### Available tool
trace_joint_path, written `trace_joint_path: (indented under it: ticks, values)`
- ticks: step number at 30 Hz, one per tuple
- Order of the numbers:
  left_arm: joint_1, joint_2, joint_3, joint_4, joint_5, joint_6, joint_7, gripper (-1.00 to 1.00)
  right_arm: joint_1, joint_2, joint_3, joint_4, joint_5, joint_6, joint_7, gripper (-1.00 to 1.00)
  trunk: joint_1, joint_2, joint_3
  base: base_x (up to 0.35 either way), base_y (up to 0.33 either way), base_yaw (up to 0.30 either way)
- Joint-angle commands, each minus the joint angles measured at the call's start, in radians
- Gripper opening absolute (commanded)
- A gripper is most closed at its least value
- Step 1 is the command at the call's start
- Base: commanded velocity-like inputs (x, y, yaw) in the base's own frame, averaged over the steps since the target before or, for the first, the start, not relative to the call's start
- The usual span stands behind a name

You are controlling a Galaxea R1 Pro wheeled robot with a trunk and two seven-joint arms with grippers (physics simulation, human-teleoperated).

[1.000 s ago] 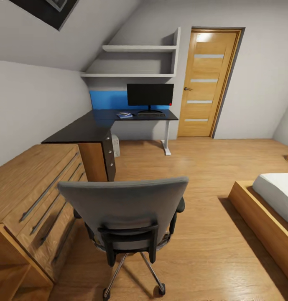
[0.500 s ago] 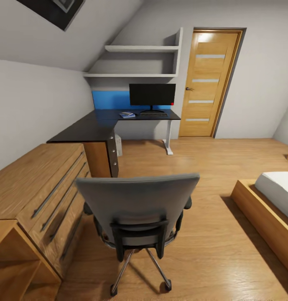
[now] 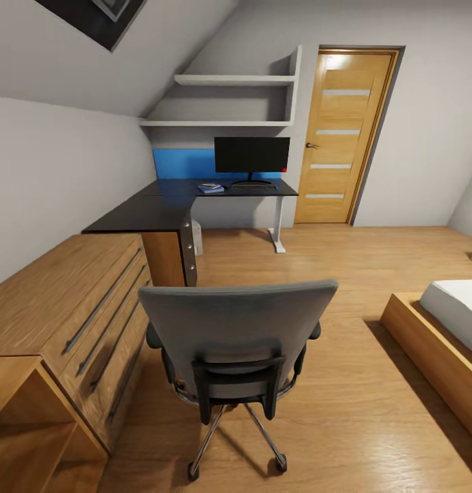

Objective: In the bedroom, organize the workspace by keeping the computer under the desk, ensuring the monitor is on the desk, placing the keyboard on the desk next to the monitor, placing the mouse on the desk next to the keyboard, moving the folder from the swivel chair onto the desk next to the mouse, stacking the notebook on top of the folder with the pen on top of the notebook, and positioning the swivel chair next to the desk.

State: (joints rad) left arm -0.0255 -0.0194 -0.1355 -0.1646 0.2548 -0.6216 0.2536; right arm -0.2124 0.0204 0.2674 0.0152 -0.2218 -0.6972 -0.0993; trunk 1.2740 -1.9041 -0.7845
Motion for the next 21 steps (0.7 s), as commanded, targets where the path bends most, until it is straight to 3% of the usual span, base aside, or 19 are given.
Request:
trace_joint_path:
  ticks: [1, 17, 21]
  values:
    - [-0.001, 0.0, -0.009, 0.0, 0.006, -0.003, 0.006, 1.0, -0.001, 0.0, 0.009, 0.002, -0.005, -0.003, -0.006, 1.0, 0.0, 0.0, -0.001, -0.001, 0.003, 0.0]
    - [-0.001, -0.004, -0.015, -0.002, 0.005, -0.007, 0.009, 1.0, -0.001, -0.005, 0.009, 0.002, -0.004, -0.005, -0.007, 1.0, 0.0, 0.0, -0.001, 0.0, 0.0, 0.0]
    - [-0.001, -0.005, -0.014, -0.003, 0.006, -0.006, 0.012, 1.0, -0.001, -0.005, 0.009, 0.002, -0.004, -0.005, -0.007, 1.0, 0.015, -0.028, -0.013, 0.0, 0.0, 0.0]
